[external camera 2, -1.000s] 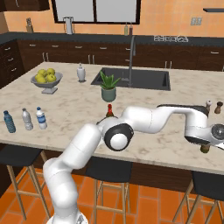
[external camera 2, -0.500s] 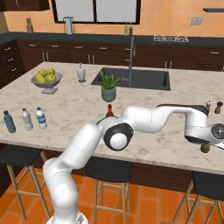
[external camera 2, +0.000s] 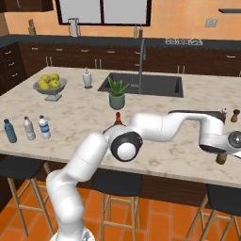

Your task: Move the plastic bottles in the middle to the plastics group, and the glass bottles in the middle to the glass group.

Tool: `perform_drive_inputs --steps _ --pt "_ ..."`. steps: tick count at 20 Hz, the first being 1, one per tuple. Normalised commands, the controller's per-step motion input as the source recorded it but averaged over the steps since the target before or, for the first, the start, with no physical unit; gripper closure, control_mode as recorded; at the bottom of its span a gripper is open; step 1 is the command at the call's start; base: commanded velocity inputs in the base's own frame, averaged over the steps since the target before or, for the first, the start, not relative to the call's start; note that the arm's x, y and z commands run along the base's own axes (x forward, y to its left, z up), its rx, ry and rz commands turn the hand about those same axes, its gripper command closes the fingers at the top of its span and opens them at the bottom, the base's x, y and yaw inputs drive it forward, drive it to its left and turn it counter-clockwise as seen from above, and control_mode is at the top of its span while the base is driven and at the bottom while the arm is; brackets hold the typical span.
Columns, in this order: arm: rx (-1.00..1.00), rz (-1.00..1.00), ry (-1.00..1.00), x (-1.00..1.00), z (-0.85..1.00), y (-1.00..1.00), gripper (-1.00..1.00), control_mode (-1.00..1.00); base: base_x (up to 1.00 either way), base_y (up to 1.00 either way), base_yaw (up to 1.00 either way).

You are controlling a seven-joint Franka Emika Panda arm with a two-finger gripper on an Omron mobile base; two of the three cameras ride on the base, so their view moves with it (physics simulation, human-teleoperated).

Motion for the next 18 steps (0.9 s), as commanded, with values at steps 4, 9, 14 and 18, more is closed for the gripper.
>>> perform_drive_inputs --steps 4,9,14,18 --pt "0.00 0.00 -0.01 -0.10 0.39 0.00 -1.00 -1.00 0.00 0.00 0.00" --pt "0.00 0.00 -0.04 -0.25 0.81 0.12 -1.00 -1.00 0.00 0.00 0.00" --pt "-0.06 0.00 -0.01 -0.18 0.86 0.60 -1.00 -1.00 0.00 0.00 0.00" --pt "-0.17 0.00 0.00 -0.20 0.65 1.00 -1.00 -1.00 0.00 0.00 0.00"
